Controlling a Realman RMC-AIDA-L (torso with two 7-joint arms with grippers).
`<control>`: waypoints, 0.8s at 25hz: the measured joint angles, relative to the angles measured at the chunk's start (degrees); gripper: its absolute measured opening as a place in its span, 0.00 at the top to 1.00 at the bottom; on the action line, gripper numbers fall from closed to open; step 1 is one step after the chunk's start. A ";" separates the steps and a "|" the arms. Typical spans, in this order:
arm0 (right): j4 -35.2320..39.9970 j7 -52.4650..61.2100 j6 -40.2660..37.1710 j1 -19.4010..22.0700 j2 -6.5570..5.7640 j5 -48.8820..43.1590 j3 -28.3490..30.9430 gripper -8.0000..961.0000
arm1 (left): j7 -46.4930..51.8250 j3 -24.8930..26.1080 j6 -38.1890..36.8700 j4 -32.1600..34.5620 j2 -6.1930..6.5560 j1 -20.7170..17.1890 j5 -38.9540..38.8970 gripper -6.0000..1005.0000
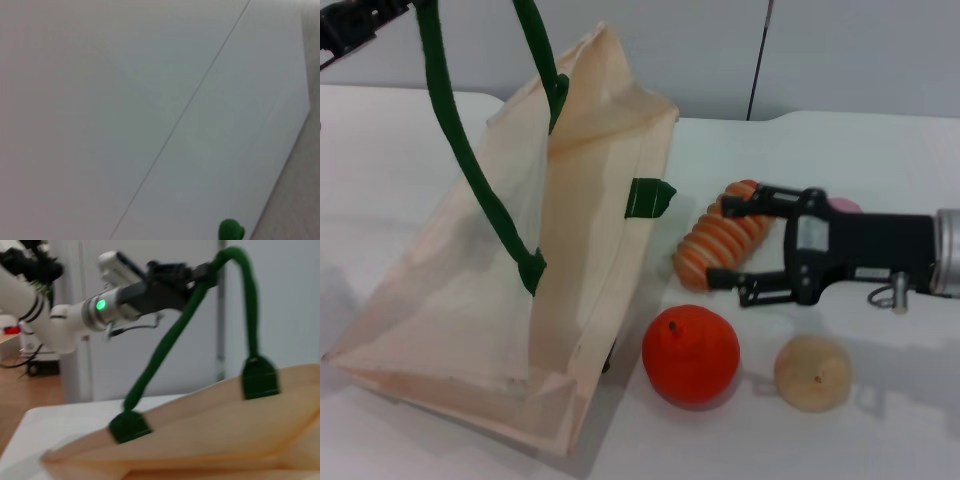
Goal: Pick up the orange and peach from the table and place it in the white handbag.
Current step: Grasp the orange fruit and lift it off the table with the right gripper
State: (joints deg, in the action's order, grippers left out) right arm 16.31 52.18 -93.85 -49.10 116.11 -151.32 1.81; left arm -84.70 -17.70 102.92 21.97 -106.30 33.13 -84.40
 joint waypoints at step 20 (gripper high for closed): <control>-12.42 3.37 17.10 -5.12 0.26 -14.56 -2.56 0.15 | -0.12 0.32 -3.29 -0.15 -0.33 -1.50 0.30 0.87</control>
State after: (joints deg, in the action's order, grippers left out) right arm 3.89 55.55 -76.75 -54.21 116.37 -165.88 -0.75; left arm -84.82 -17.38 99.63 21.82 -106.63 31.62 -84.10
